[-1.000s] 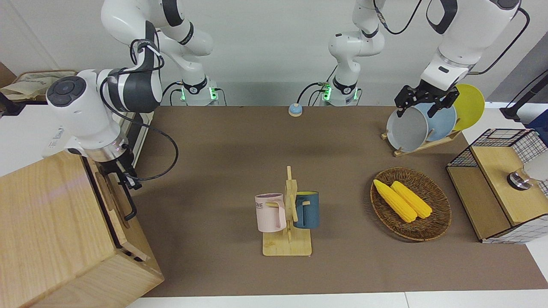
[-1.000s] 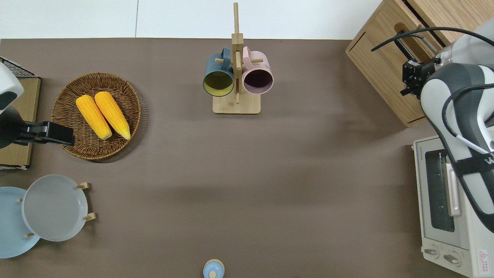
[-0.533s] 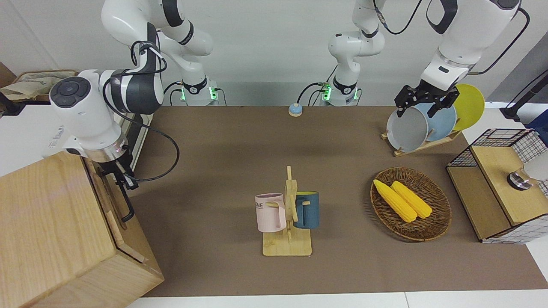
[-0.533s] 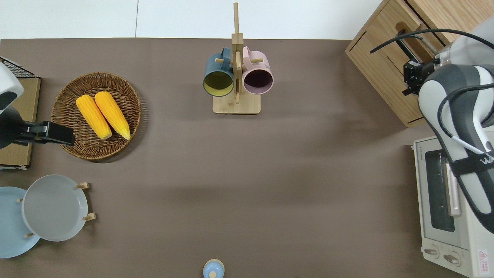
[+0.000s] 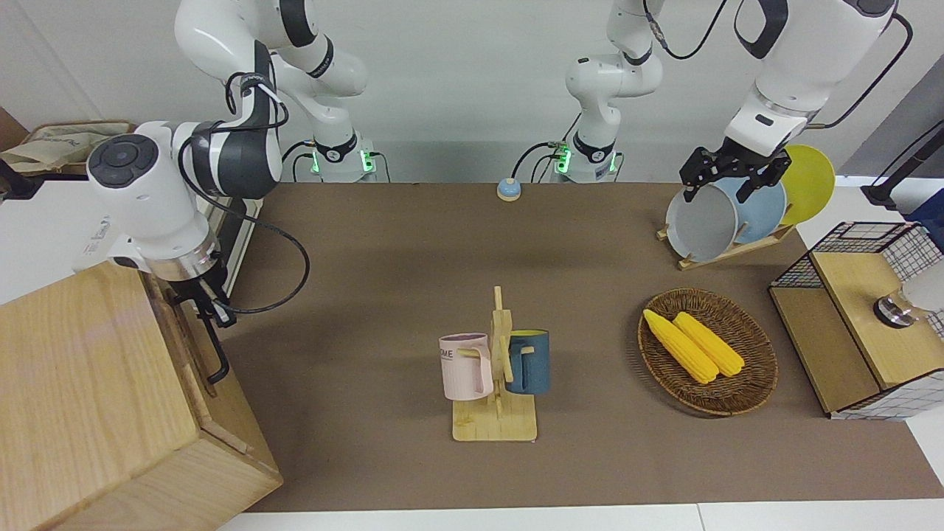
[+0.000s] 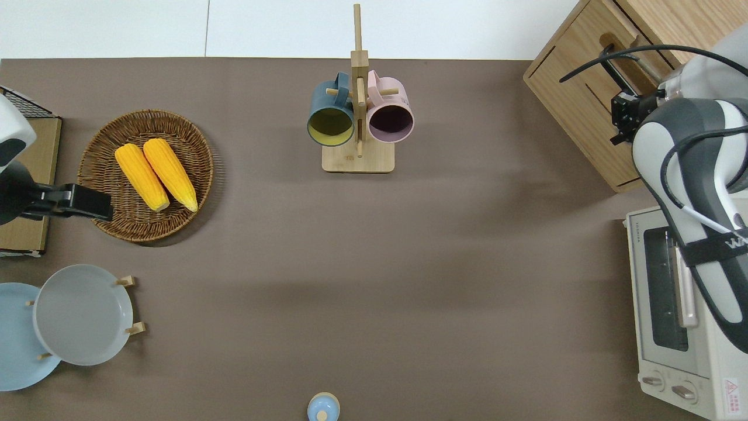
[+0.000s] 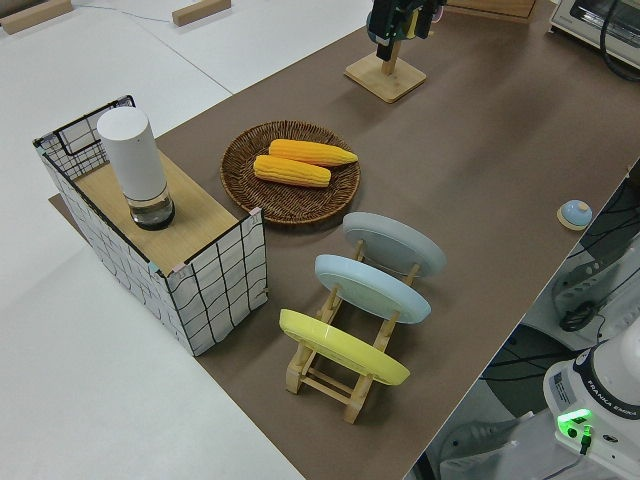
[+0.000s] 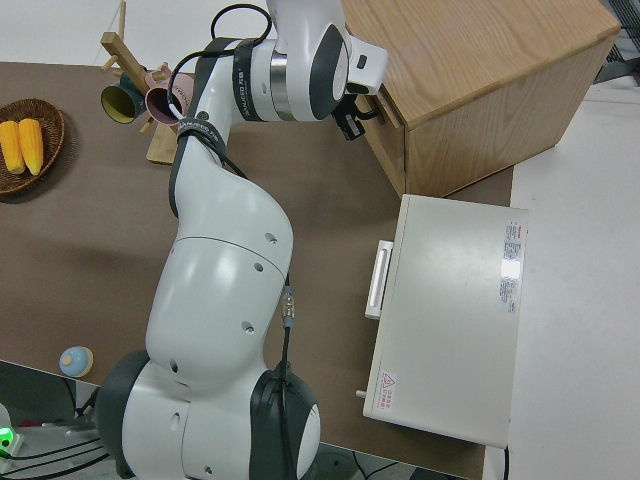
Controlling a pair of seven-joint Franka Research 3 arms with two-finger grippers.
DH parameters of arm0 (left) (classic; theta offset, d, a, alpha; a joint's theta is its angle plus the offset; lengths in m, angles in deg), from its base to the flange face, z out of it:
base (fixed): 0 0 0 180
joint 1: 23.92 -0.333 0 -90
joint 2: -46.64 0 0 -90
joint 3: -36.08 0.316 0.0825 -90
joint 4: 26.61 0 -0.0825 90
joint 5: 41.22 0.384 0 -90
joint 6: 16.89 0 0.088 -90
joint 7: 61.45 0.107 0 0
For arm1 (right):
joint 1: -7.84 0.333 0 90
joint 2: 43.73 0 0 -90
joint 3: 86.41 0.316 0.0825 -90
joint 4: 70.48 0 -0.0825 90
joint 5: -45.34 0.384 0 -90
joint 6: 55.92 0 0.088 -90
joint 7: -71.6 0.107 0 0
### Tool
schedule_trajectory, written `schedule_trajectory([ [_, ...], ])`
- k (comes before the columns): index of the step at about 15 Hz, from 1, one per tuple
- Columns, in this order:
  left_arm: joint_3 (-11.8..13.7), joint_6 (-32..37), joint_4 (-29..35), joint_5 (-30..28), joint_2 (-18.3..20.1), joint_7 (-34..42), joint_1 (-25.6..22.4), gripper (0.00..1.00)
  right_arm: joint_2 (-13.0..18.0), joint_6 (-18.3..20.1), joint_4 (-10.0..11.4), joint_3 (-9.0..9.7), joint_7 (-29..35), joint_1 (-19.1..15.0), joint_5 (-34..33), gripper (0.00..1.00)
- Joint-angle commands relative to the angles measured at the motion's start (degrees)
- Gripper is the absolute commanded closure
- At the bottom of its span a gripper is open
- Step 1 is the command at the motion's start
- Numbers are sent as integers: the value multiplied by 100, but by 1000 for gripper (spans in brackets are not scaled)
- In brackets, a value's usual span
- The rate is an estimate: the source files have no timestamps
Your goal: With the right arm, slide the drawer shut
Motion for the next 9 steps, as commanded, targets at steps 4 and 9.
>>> schedule_trajectory([
  [4,-1,104,-49,102,25,-60,39,7,-78,266,-198,188,-83,69,-45,1000],
  [9,-1,104,-58,102,25,-60,39,7,45,714,-163,365,-301,463,-45,1000],
])
